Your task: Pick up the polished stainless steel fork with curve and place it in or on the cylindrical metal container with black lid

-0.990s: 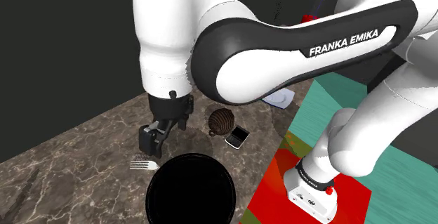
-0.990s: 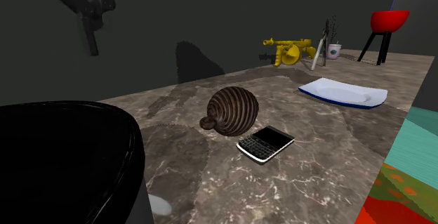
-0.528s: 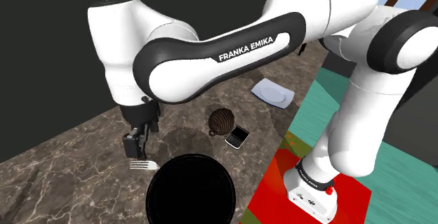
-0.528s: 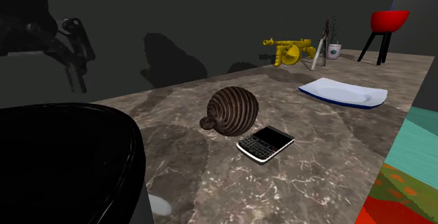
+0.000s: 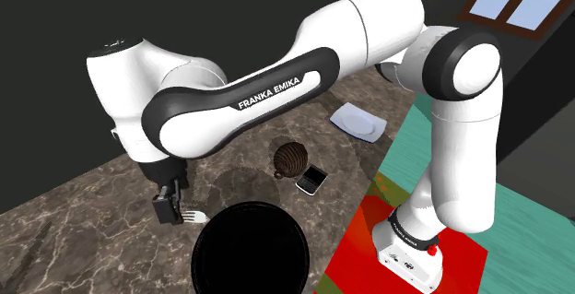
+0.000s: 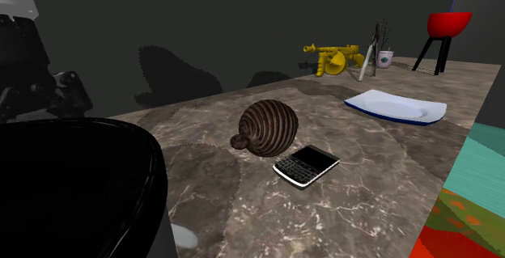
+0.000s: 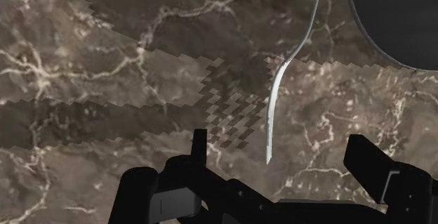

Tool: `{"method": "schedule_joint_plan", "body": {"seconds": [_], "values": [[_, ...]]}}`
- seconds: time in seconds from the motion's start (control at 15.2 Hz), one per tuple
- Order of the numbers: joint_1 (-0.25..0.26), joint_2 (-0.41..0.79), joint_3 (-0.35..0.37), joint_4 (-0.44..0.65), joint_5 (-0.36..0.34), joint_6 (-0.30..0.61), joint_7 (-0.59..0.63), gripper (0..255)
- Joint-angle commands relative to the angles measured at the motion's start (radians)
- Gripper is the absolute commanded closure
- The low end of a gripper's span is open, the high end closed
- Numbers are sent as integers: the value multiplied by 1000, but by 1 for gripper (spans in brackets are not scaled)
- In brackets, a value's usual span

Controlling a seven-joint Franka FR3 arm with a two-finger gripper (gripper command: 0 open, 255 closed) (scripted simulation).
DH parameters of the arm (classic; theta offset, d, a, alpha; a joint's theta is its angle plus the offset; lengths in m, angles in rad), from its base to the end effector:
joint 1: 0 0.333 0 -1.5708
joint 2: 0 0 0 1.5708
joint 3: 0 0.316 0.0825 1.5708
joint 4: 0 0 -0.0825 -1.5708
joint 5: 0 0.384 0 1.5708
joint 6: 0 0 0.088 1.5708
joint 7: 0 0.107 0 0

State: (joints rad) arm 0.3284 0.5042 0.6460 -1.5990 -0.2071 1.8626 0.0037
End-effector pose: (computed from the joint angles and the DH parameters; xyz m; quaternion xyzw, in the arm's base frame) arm 0.4252 0.5014 0.3745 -0.8734 -0.4795 0.0841 0.0147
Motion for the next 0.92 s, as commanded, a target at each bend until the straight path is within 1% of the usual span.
{"method": "schedule_joint_plan", "body": {"seconds": [0.0, 0.13, 0.66, 0.73, 0.86], "values": [[-1, 6, -2, -17, -5, 22, -1, 0], [-1, 13, -6, -43, -10, 53, 3, 0], [-1, 13, -6, -43, -10, 53, 3, 0], [-1, 13, -6, -43, -10, 53, 3, 255], [-1, 13, -6, -43, -10, 53, 3, 255]]}}
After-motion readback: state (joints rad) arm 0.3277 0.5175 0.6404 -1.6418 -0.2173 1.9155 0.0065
